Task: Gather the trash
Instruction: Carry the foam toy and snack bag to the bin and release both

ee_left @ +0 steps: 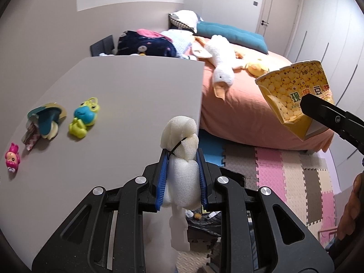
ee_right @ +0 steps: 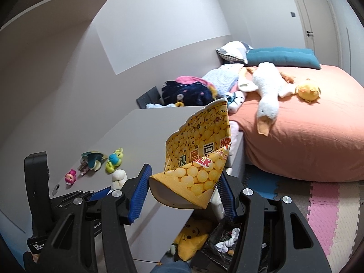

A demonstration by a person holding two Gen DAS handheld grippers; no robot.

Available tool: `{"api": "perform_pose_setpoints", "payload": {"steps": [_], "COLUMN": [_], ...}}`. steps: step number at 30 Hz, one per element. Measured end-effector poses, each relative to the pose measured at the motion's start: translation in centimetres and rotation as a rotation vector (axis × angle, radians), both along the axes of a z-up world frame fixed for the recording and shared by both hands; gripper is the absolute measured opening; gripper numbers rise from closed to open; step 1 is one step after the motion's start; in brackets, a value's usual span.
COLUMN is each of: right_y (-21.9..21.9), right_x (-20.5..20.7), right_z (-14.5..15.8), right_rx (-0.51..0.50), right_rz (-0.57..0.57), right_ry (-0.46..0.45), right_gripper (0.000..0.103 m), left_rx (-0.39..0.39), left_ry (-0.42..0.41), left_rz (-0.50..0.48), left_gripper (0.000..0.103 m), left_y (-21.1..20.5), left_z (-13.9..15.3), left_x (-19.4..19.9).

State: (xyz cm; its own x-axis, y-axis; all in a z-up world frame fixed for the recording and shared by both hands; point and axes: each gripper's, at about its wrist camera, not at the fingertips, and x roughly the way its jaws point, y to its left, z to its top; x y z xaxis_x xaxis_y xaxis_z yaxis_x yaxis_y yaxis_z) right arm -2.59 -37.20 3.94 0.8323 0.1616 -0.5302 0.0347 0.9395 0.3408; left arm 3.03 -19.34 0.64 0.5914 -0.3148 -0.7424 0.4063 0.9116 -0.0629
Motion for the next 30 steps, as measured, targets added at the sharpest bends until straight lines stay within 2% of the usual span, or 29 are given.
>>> {"api": "perform_pose_setpoints", "payload": {"steps": [14,23,24,25,26,27,28,30], "right_y": [-5.7,-8.2,-8.4,-8.6,-8.7,-8.8,-9.0,-9.2], "right_x": [-2.7,-3.4,-3.4,-3.2,-3.0,-2.9,-2.9,-3.0], "right_z": [-1.0,-1.8,-1.9,-2.0,-2.1,-2.2,-2.3,-2.4], "right_rx": [-0.021,-0.023,-0.022,-0.025,-0.031,-0.033,-0.033,-0.032], "right_rz": [-0.146,-0.202,-0.206,-0.212,-0.221,-0.234,-0.255,-0.268], "right_ry": [0.027,0.059,0.065,0.074,0.088,0.094,0.092,0.089], "right_gripper": [0.058,0.058,0.059,0.059,0.064,0.074,0.077,0.078], "left_rx": [0.004,0.005,0.002,0.012,0.036,0.051,0.073,0.116], "left_ry": [0.016,0.048,0.053,0.057,0.051,0.028,-0.024,-0.050], "left_rz": [-0.129,-0.207,-0.217,-0.224,-0.229,-0.223,-0.205,-0.188], "left_gripper": [0.024,0.026,0.029,0.054,0.073,0.098,0.097,0.097], "left_y": [-6.1,-9.4,-9.6,-9.9,-10.1,-10.1,-10.1,-10.0], "left_z": [-0.4,-1.0,-1.1,-1.2,-1.4,-1.4,-1.2,-1.3], "left_x": [-0.9,-1.2,-1.2,-1.2,-1.3,-1.5,-1.9,-1.9]}}
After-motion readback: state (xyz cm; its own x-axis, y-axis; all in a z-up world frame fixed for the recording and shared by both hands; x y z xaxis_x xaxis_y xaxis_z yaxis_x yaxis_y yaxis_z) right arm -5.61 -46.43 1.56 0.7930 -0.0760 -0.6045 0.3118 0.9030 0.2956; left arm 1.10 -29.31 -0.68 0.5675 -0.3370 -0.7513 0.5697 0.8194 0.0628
